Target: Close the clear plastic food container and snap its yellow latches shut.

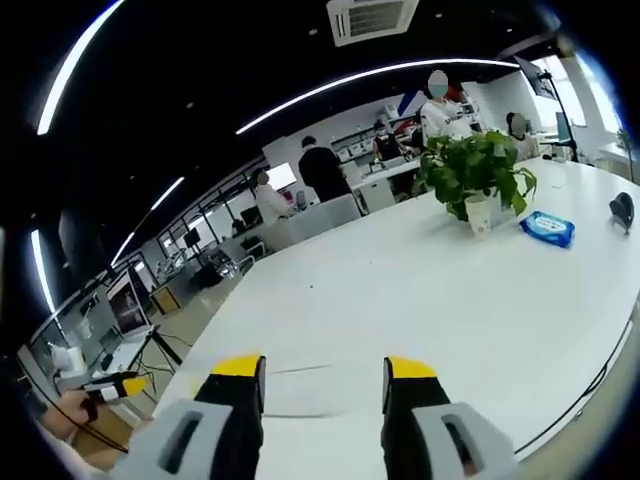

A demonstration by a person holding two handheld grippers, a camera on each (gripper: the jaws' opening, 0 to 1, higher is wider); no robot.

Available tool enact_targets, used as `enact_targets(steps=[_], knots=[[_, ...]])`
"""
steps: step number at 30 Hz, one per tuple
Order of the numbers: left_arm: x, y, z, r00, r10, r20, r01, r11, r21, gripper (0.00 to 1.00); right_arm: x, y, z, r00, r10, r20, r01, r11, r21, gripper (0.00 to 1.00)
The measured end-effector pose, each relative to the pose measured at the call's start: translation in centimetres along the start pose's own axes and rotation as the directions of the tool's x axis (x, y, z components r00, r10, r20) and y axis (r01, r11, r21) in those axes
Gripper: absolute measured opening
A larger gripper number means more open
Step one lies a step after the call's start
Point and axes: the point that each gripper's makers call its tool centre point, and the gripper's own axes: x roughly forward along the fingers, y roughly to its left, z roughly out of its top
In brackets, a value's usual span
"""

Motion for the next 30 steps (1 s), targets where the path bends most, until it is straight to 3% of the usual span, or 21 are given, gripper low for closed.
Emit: enact_targets(steps=[10,13,30], knots=[[0.2,0.2,0.4,1.0,0.003,0.01,-0.003,1.0,-0.007,0.62,0.5,0.4,0.4,1.0,0.011,0.001,-0.011,1.0,-0.002,0.46],[0.3,0.4,0.9,0.999,0.008,0.042,-0.006,0.999,-0.047,0.61,0.5,0.4,0.2,1.0,0.013,-0.003,-0.013,1.0,0.0,0.46],[0.5,0.3,0.4,1.0,-0.004,0.017,0.005,1.0,-0.027,0.62,0.8,0.9,0.1,1.0,0.022,-0.013,-0.022,1.0,-0.006,0.45]])
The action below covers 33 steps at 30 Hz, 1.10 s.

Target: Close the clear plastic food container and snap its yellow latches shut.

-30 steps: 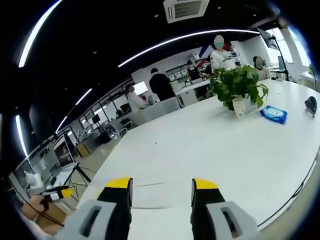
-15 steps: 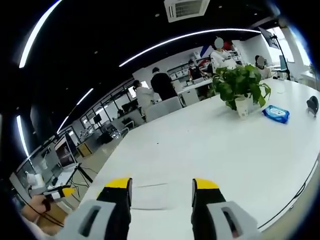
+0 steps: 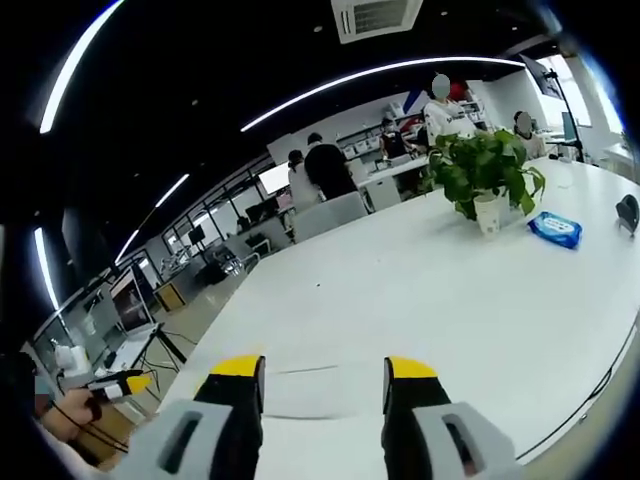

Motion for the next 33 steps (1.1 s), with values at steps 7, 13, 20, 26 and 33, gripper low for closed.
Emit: enact_targets(steps=[7,13,20,26,33], knots=[[0.4,0.2,-0.1,1.0,-0.016,-0.011,0.016,1.0,0.005,0.62,0.4,0.1,0.1,1.0,-0.002,0.002,0.002,1.0,0.0,0.45],[0.8,0.5,0.6,1.0,-0.014,0.006,0.014,1.0,-0.005,0.62,0.8,0.6,-0.1,1.0,0.002,-0.001,-0.002,1.0,-0.006,0.45],[1.2,0.7,0.1,1.0,-0.014,-0.019,0.015,1.0,0.027,0.61,1.3,1.3,-0.6,1.0,0.016,-0.026,-0.016,0.999,-0.032,0.45],[1.5,1.2,-0.3,0.999,-0.011,-0.033,0.012,1.0,0.017,0.61,2.2,2.1,-0.9,0.999,0.029,-0.035,-0.03,0.999,-0.03,0.45],[1.8,1.9,-0.4,0.999,-0.003,-0.04,0.004,1.0,0.01,0.61,3.7,3.4,-1.4,0.997,0.059,-0.056,-0.061,0.998,-0.027,0.45]])
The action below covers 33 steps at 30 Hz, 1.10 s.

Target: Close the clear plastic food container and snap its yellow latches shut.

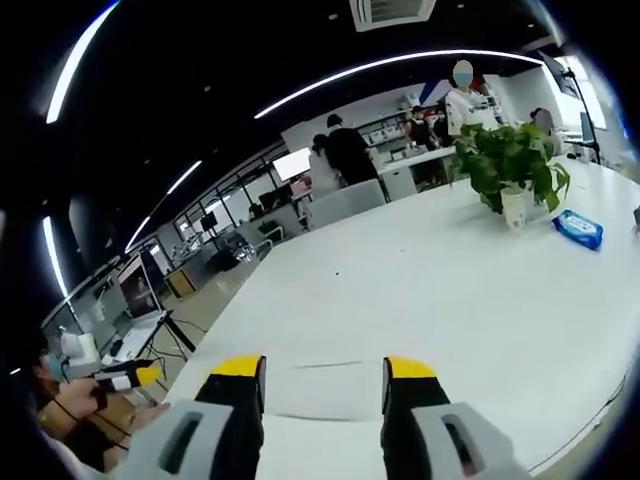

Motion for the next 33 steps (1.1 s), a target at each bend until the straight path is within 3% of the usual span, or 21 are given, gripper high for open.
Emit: enact_targets(steps=[16,33], knots=[[1.0,2.0,-0.2,1.0,0.014,-0.019,-0.014,1.0,-0.004,0.6,3.9,3.1,0.7,0.996,0.082,-0.017,-0.083,0.996,-0.029,0.44],[2.7,2.2,-1.6,0.998,-0.018,-0.06,0.017,1.0,-0.027,0.57,7.4,7.2,-2.7,0.975,0.18,-0.133,-0.189,0.98,-0.064,0.43]])
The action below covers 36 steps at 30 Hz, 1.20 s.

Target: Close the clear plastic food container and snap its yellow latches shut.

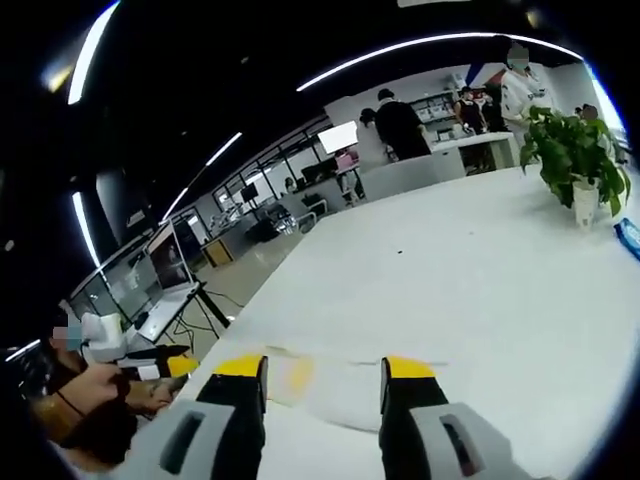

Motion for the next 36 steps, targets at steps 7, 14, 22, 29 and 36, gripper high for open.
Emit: enact_targets(steps=[7,14,22,29,36], knots=[[0.9,0.5,-0.5,1.0,0.005,-0.021,-0.005,1.0,0.017,0.55,2.0,1.5,-1.1,0.999,0.035,-0.031,-0.035,0.999,-0.005,0.42],[1.7,0.9,-1.4,0.999,0.022,-0.038,-0.021,1.0,0.009,0.52,3.9,2.7,-1.8,0.998,0.043,-0.045,-0.044,0.999,-0.021,0.41],[2.9,1.3,-2.1,0.998,0.023,-0.062,-0.022,1.0,0.013,0.51,6.4,4.6,-2.5,0.994,0.081,-0.067,-0.086,0.994,-0.07,0.39],[3.8,1.9,-2.2,0.997,0.031,-0.076,-0.029,0.999,0.02,0.5,8.5,5.2,-3.3,0.992,0.084,-0.09,-0.092,0.992,-0.088,0.37],[5.2,2.5,-3.3,0.994,0.043,-0.104,-0.041,0.999,0.029,0.48,10.7,5.6,-4.7,0.988,0.076,-0.132,-0.091,0.989,-0.114,0.37]])
